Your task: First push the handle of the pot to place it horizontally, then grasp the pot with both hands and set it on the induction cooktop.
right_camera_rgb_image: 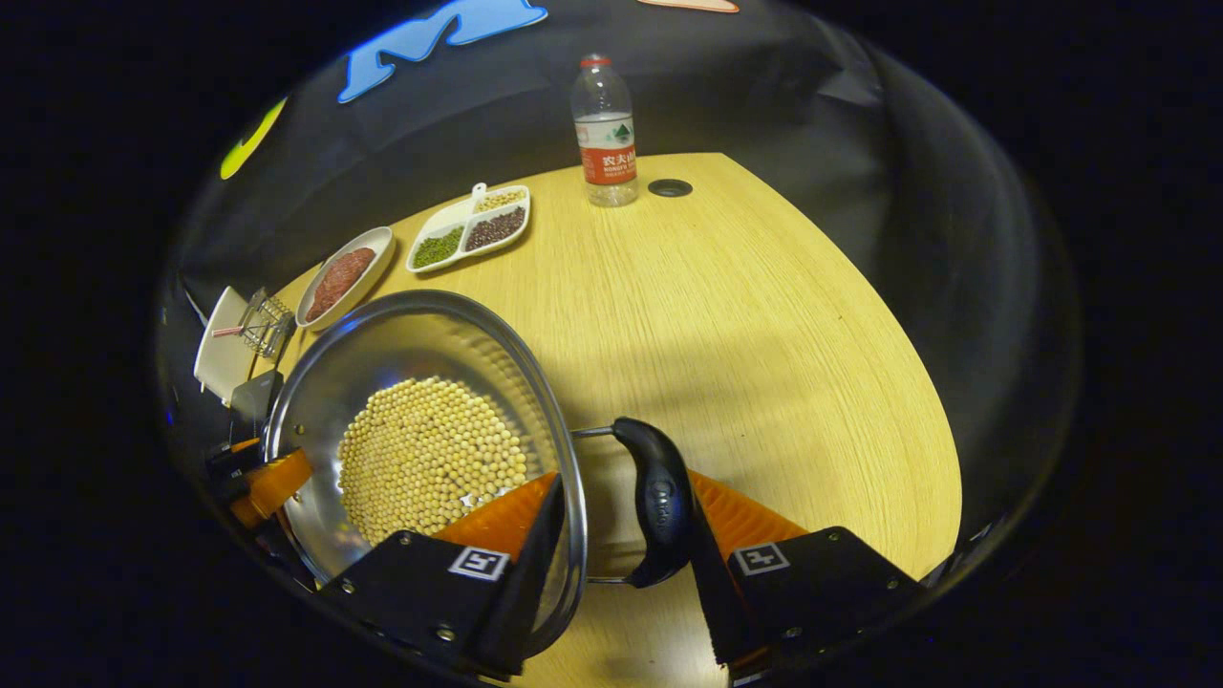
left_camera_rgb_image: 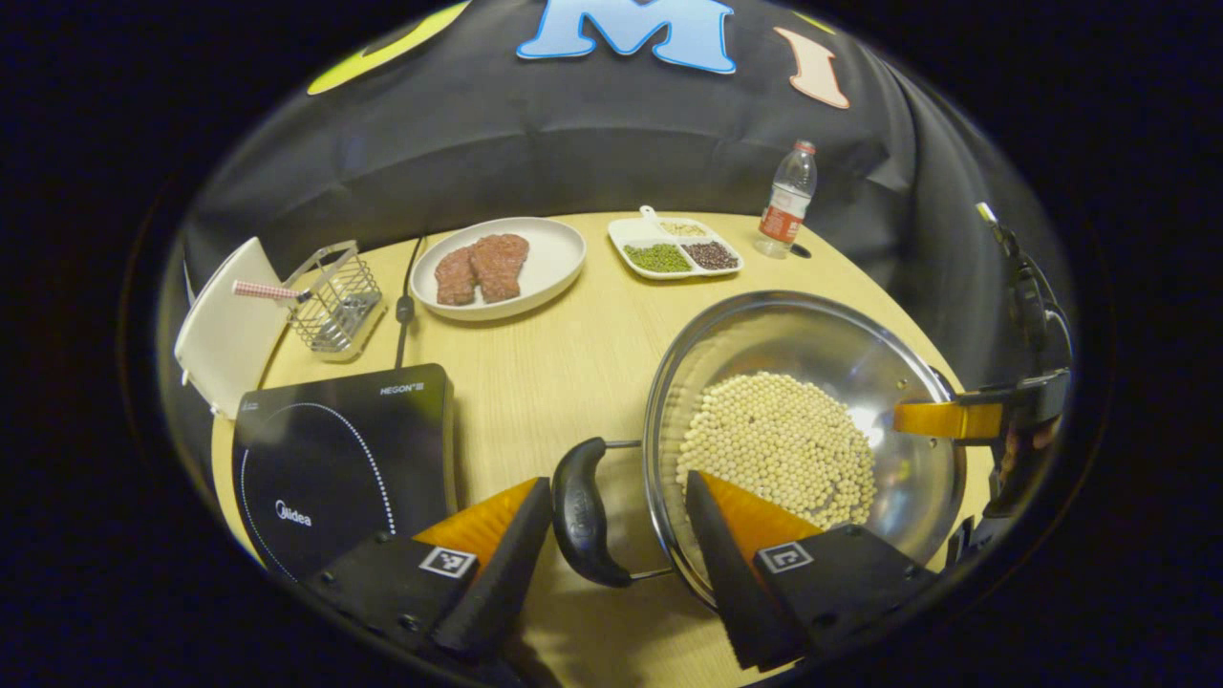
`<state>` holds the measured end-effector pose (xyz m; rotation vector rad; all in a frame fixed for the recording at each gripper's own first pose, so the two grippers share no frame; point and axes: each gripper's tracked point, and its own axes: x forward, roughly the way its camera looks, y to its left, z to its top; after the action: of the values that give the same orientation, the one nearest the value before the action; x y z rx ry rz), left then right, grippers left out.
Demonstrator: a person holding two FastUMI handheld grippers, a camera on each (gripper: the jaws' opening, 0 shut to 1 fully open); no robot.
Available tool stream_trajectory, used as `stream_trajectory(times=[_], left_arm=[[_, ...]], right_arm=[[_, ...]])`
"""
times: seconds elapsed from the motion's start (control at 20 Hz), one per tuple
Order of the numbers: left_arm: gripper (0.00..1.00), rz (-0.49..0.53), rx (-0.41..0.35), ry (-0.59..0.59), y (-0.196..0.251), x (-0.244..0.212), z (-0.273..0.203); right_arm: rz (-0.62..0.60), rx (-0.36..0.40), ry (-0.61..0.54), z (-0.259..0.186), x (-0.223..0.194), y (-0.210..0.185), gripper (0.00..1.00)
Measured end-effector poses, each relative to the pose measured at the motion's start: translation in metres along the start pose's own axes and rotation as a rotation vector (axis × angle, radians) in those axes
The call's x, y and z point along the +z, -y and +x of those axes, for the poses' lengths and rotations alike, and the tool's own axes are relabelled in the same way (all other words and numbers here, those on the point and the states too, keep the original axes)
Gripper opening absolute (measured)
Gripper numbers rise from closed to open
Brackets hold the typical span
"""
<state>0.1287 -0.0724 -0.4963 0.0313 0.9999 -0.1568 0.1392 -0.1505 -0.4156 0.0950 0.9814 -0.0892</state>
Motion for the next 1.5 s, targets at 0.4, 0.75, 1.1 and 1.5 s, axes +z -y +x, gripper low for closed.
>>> stream_trajectory(times=[0.4, 0.75, 1.1, 1.5], left_arm=[[0.65, -0.024, -0.017, -0.059, -0.001, -0.003, 0.005], [0.6, -0.019, -0.027, -0.067, 0.002, -0.003, -0.007], [0.6, -0.026, -0.025, -0.037, -0.009, 0.013, -0.047], [0.64, -0.032, -0.01, -0.015, -0.042, 0.026, -0.098]], right_arm=[[0.04, 0.052, -0.027, -0.003, -0.004, -0.002, 0.6], [0.038, 0.054, -0.056, -0.019, -0.011, -0.004, 0.54], [0.017, 0.057, -0.02, -0.059, 0.001, -0.023, 0.54], [-0.006, 0.076, 0.009, -0.1, 0.007, -0.066, 0.54]])
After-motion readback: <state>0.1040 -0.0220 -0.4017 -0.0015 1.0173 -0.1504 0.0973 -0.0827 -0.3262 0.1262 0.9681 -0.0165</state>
